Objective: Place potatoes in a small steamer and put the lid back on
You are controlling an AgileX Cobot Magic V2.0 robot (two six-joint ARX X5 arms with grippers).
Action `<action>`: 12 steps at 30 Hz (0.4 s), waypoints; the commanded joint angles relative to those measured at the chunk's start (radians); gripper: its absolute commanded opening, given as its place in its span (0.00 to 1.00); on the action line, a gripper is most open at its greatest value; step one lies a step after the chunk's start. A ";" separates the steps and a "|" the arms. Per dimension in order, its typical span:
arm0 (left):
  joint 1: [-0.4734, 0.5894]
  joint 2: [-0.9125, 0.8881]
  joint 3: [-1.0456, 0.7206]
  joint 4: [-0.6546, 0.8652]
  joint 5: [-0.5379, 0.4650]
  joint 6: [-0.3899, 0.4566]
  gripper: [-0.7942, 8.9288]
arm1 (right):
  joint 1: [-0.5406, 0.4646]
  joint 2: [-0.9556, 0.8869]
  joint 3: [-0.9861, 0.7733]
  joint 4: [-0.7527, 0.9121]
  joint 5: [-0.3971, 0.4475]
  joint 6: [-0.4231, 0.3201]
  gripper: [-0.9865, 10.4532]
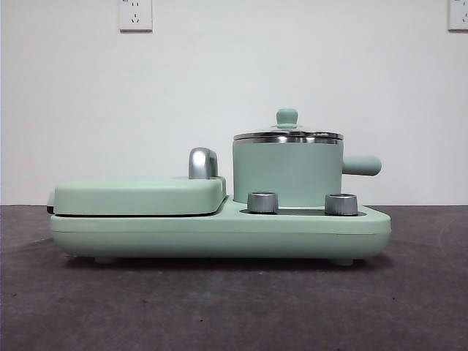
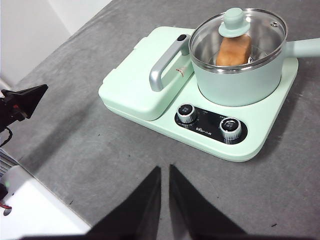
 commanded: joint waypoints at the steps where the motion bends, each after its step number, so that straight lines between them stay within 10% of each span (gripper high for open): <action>1: 0.000 -0.002 -0.017 0.011 -0.003 -0.003 0.09 | 0.006 0.004 0.008 0.014 0.000 -0.012 0.11; 12: 0.000 -0.002 -0.017 0.011 -0.003 -0.003 0.09 | -0.378 -0.144 -0.251 0.285 0.058 -0.111 0.10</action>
